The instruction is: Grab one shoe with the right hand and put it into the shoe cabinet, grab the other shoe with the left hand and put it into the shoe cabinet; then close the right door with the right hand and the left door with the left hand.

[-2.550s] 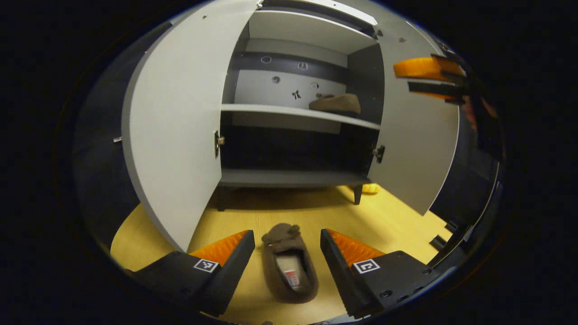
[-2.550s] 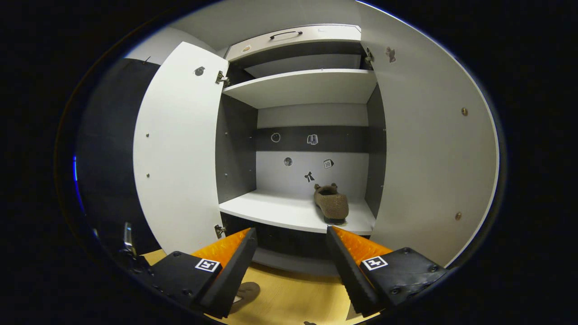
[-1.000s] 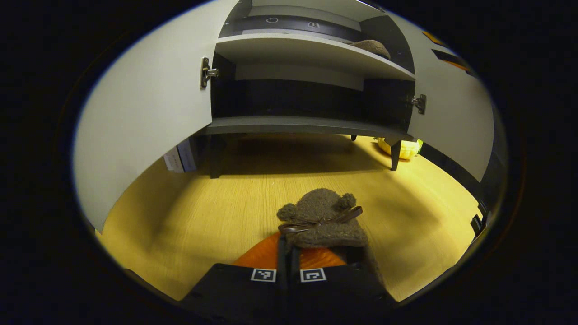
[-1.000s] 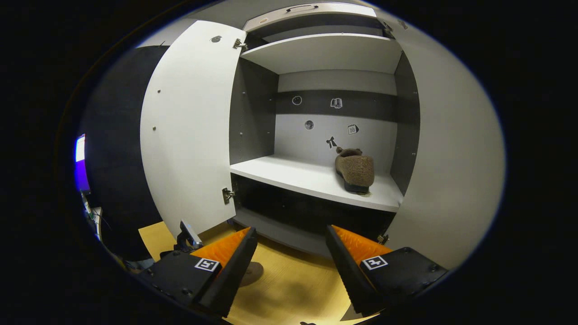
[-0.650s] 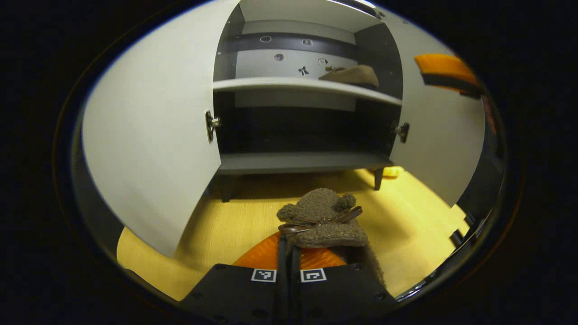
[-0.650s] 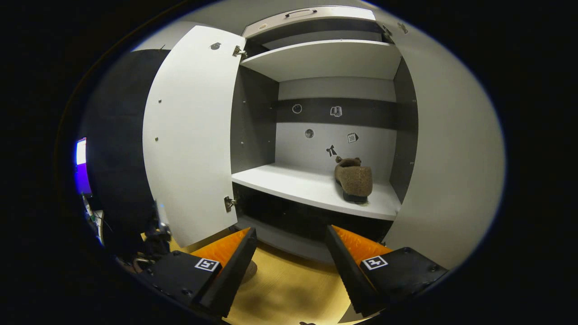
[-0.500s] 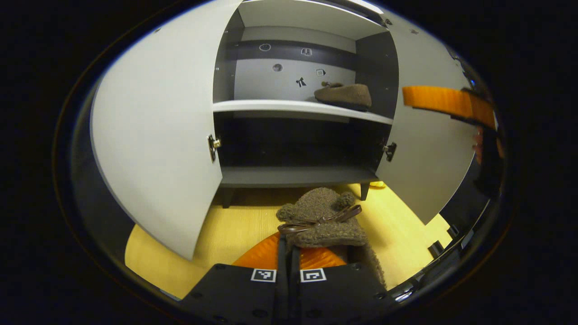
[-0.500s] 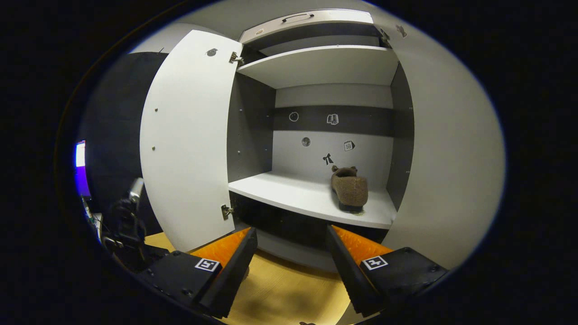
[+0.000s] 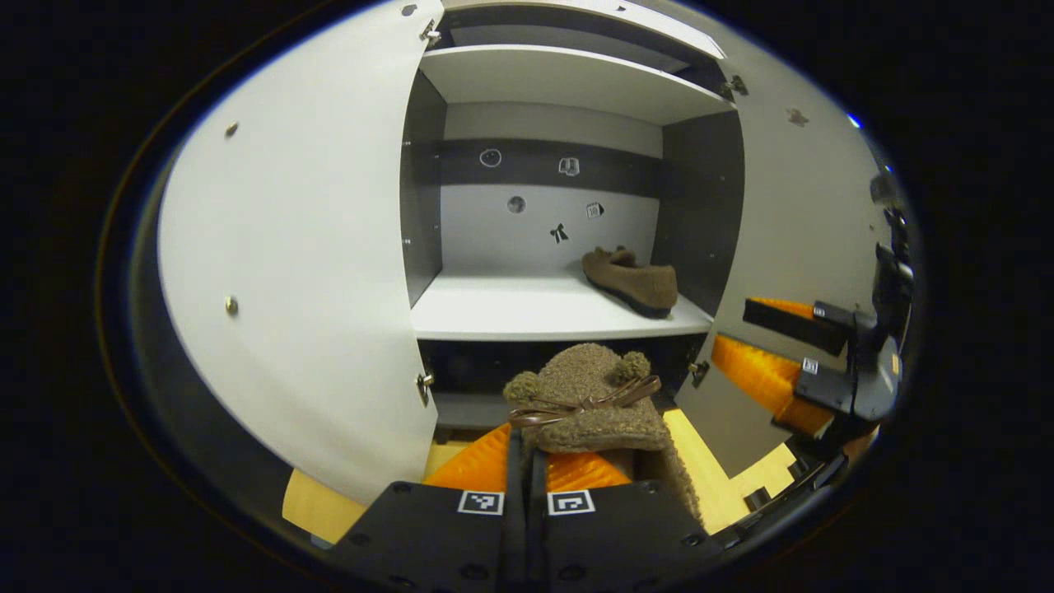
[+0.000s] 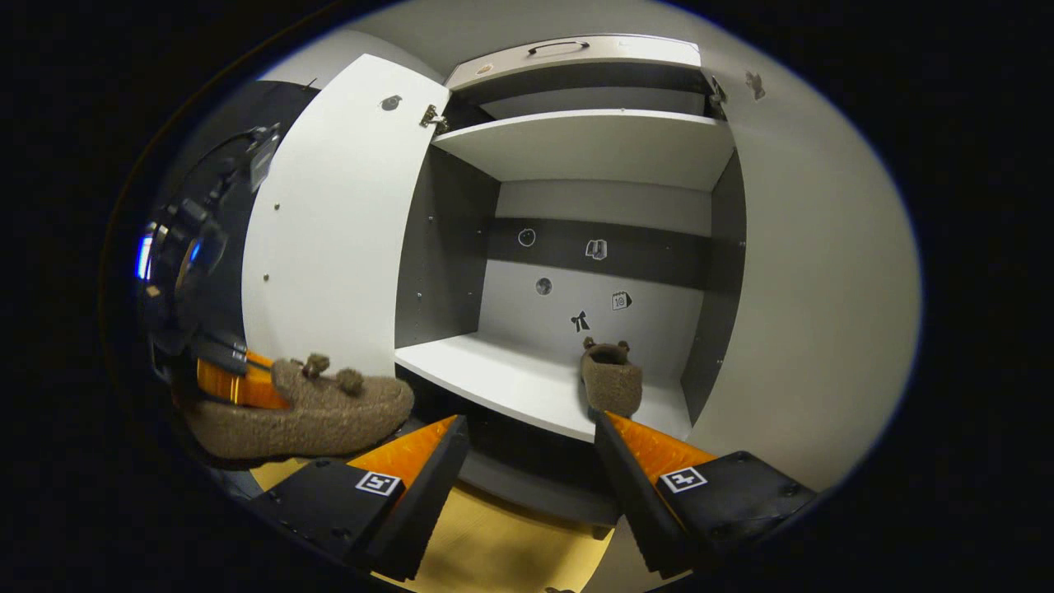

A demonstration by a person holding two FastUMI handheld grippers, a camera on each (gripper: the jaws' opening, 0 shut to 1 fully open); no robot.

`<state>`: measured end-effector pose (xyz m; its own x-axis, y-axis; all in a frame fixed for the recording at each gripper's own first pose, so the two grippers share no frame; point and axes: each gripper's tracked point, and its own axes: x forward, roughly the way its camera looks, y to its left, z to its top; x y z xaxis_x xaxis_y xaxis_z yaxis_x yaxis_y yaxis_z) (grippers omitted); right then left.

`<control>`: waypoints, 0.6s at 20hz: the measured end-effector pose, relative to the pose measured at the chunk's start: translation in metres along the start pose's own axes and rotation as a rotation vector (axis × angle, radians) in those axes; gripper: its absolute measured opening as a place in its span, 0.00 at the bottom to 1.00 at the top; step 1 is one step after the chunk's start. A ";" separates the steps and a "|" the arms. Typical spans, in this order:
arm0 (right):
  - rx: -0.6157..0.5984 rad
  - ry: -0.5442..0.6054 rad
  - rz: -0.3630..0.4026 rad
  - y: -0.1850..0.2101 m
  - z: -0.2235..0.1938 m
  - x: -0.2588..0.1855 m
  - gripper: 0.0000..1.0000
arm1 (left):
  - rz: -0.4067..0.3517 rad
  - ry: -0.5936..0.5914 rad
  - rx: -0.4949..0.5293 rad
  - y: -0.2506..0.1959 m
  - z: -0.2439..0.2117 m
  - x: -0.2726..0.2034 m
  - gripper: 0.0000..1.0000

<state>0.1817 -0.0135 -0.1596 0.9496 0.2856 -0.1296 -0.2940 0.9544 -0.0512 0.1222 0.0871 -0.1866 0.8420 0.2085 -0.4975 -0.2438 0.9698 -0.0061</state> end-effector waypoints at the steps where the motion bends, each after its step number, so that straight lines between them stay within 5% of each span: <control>1: -0.014 -0.009 0.003 0.002 0.003 0.000 0.98 | 0.008 -0.024 0.004 0.004 0.017 0.005 0.05; 12: 0.057 0.014 0.045 0.010 -0.003 0.005 0.98 | -0.001 -0.108 -0.003 0.016 0.137 0.139 0.05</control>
<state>0.1836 -0.0031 -0.1642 0.9339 0.3271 -0.1440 -0.3289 0.9443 0.0118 0.3015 0.1494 -0.1371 0.8892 0.2204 -0.4008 -0.2444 0.9696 -0.0091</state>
